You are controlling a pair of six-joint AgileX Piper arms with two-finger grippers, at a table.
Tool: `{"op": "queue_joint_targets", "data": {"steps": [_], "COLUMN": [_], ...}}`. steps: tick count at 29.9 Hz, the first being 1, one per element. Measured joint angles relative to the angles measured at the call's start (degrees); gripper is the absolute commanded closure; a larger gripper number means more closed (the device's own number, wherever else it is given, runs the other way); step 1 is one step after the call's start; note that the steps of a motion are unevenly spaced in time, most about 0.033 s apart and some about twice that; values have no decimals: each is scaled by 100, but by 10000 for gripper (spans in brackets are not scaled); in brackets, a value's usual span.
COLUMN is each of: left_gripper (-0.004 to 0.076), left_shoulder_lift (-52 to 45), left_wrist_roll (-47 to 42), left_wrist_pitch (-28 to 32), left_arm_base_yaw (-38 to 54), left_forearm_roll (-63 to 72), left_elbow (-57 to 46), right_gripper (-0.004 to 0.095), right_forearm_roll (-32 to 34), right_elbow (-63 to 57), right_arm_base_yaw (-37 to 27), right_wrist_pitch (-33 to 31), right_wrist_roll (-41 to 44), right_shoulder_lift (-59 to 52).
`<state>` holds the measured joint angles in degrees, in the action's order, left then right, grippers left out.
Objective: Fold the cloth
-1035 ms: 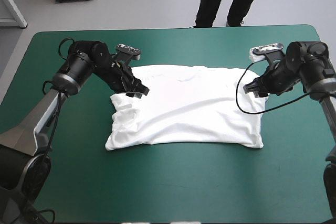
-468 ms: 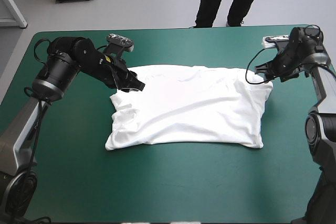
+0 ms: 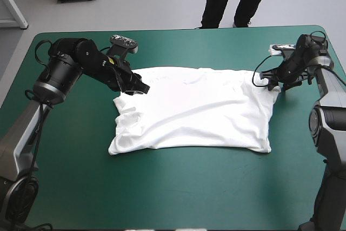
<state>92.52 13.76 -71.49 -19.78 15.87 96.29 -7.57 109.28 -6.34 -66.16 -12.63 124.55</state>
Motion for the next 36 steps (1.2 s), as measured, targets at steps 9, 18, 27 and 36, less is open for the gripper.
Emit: {"op": "queue_joint_targets", "data": {"steps": [9,18,27,36], "left_gripper": [401,401,402,406], "left_shoulder_lift": [-7,-85,-457,-708], "left_wrist_roll": [0,19,44,45], "left_wrist_pitch": [0,0,-19,-42], "left_arm_base_yaw": [0,0,0,0], "left_forearm_roll": [60,78,38,-19], "left_elbow": [0,0,0,0], "right_gripper": [926,921,921,921], "right_forearm_roll": [-273,-644,-832,-860], "right_elbow": [166,150,147,147], "right_arm_base_yaw": [0,49,113,1138], "right_wrist_pitch": [-149,-352,-404,-476], "right_wrist_roll": [-112,-253,-253,-258], "right_shoulder_lift": [162,122,-908,-1293]}}
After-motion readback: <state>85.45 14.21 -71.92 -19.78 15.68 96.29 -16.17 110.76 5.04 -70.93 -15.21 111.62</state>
